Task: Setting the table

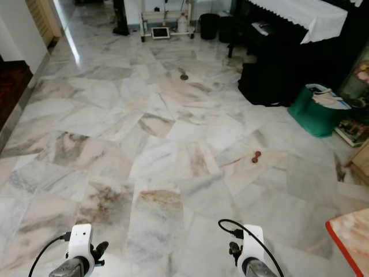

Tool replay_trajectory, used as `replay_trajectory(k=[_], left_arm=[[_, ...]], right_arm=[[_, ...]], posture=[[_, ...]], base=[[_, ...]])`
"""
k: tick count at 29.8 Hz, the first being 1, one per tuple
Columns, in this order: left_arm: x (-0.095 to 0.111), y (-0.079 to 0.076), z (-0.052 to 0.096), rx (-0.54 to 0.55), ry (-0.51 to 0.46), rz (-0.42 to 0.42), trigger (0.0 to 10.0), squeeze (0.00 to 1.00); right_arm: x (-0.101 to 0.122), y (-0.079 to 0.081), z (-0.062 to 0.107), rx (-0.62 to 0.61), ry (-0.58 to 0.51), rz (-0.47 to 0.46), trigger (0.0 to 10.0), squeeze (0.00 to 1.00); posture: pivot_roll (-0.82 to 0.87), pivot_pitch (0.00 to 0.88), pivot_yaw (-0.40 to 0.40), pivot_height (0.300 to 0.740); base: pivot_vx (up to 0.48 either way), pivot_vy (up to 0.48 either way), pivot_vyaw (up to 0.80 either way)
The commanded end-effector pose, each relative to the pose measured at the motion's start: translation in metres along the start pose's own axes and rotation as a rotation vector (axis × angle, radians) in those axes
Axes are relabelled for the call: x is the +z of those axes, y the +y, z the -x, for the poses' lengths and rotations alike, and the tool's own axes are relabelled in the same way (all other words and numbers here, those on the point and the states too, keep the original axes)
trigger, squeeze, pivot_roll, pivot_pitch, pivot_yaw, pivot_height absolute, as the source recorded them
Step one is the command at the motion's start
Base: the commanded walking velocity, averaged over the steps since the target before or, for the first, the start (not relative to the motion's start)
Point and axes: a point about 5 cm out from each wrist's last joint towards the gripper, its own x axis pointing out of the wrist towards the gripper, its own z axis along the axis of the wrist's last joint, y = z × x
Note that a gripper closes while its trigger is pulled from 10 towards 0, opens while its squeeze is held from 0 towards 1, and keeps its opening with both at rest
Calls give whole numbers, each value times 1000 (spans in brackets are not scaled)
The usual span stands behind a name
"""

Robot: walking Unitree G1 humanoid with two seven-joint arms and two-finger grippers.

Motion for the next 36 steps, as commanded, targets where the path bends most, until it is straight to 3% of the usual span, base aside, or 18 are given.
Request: replay_trajectory(k=[1,13,18,36], left_arm=[[-3,2,1,5,16,0,10000,0],[-6,6,2,9,31,-4,10000,0],[-6,6,2,4,32,-12,10000,0],[-6,7,2,-8,39,-56,10000,0]], right_arm=[[-5,-2,1,-5,20,4,10000,0],[-7,1,1,2,23,5,10000,0],[-7,3,1,4,24,6,10000,0],[-9,8,0,5,24,-5,10000,0]], posture=[[-32,0,5,740],[-34,0,13,740],[-36,0,17,740],[-38,0,28,740]], base=[[0,0,-619],[0,0,-619],[0,409,-619],[0,65,-619]])
